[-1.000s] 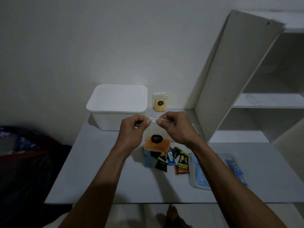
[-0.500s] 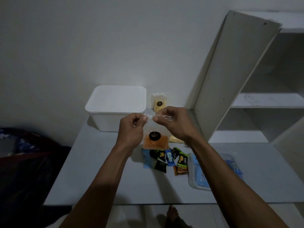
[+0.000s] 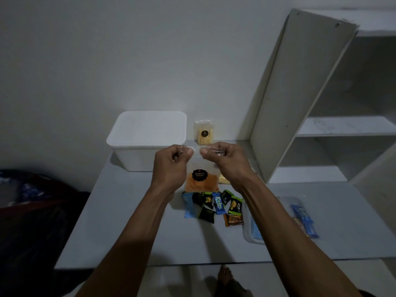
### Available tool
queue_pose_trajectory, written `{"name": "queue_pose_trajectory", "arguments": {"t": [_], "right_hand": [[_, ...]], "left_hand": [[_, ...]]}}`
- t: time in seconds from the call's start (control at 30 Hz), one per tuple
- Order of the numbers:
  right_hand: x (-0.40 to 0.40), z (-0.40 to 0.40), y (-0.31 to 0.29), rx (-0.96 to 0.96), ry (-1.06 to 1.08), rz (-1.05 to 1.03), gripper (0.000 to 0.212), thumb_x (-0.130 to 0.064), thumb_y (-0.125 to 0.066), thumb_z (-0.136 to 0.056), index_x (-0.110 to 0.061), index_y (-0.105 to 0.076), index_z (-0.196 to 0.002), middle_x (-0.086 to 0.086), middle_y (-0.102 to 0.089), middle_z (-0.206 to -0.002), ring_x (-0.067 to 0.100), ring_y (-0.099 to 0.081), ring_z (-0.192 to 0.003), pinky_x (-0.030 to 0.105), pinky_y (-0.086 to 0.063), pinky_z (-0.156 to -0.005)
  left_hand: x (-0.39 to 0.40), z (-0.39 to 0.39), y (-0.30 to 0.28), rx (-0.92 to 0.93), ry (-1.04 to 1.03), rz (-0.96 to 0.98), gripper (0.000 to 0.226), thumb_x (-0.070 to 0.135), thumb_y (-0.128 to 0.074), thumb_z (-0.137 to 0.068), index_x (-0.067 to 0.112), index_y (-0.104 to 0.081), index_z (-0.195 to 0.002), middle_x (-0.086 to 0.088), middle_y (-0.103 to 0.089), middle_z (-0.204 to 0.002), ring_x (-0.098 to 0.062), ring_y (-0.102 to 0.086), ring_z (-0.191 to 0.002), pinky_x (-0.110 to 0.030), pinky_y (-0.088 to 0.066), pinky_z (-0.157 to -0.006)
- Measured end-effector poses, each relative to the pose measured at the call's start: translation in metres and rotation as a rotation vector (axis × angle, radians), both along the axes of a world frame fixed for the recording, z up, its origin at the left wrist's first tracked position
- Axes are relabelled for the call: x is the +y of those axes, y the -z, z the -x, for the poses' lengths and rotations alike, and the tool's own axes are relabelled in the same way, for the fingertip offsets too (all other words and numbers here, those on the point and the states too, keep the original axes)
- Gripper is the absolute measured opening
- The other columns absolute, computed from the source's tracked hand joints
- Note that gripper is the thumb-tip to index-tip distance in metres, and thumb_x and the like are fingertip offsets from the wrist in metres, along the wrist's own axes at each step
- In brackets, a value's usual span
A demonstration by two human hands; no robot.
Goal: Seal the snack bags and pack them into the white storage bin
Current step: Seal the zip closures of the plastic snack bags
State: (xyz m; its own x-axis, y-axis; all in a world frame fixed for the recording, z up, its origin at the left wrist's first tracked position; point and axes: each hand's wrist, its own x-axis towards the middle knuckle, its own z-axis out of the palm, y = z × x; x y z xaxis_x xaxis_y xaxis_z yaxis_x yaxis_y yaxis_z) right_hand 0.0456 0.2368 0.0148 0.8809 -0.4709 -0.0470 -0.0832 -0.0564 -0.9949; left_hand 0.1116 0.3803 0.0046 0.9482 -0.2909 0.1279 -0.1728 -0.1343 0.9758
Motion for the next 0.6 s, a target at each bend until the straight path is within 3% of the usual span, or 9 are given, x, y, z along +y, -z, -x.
{"name": "queue_pose_trajectory", "arguments": {"t": [0.17,0.27,0.4,0.5,0.6], "right_hand": [[-0.003,0.002,-0.002,-0.015,0.010,0.049,0.020,-0.024,-0.079,-0.080,-0.008,-0.076,-0.090,0.003,-0.075,-0.088,-0.004,-0.064,-0.071,0.010,-0.046,-0.058],[-0.010,0.005,-0.004,-0.009,-0.028,0.042,0.010,-0.023,-0.079,-0.080,-0.014,-0.077,-0.085,-0.002,-0.076,-0.086,-0.002,-0.067,-0.075,0.017,-0.051,-0.067],[-0.017,0.005,-0.009,0.048,-0.047,0.235,0.007,-0.028,-0.080,-0.080,-0.024,-0.076,-0.076,-0.007,-0.074,-0.083,0.002,-0.067,-0.079,0.030,-0.054,-0.078],[-0.019,0.006,-0.016,0.050,-0.100,0.233,0.005,-0.026,-0.079,-0.080,-0.022,-0.077,-0.080,-0.003,-0.075,-0.084,-0.002,-0.066,-0.074,0.030,-0.053,-0.075],[-0.024,0.006,-0.020,0.072,-0.120,0.262,0.005,-0.025,-0.078,-0.080,-0.020,-0.077,-0.082,-0.005,-0.076,-0.086,-0.001,-0.067,-0.081,0.024,-0.049,-0.076]], "left_hand": [[-0.001,0.003,-0.001,-0.013,-0.008,0.000,0.014,0.021,-0.067,-0.090,0.021,-0.070,-0.077,-0.011,-0.067,-0.078,-0.013,-0.055,-0.073,-0.044,-0.054,-0.076],[0.004,-0.001,-0.002,-0.032,0.006,-0.014,0.013,0.022,-0.068,-0.090,0.022,-0.070,-0.078,-0.009,-0.067,-0.077,-0.013,-0.054,-0.072,-0.037,-0.050,-0.071],[0.007,-0.004,-0.001,-0.054,0.015,-0.039,0.009,0.021,-0.069,-0.089,0.023,-0.071,-0.080,-0.011,-0.071,-0.083,-0.014,-0.058,-0.075,-0.038,-0.052,-0.074],[0.008,-0.006,0.001,-0.056,0.017,-0.029,0.009,0.023,-0.069,-0.089,0.022,-0.072,-0.081,-0.013,-0.071,-0.083,-0.014,-0.057,-0.073,-0.041,-0.053,-0.073],[0.009,-0.009,-0.001,-0.061,0.030,-0.023,0.010,0.022,-0.069,-0.089,0.024,-0.071,-0.079,-0.015,-0.070,-0.083,-0.013,-0.054,-0.072,-0.036,-0.050,-0.070]]}}
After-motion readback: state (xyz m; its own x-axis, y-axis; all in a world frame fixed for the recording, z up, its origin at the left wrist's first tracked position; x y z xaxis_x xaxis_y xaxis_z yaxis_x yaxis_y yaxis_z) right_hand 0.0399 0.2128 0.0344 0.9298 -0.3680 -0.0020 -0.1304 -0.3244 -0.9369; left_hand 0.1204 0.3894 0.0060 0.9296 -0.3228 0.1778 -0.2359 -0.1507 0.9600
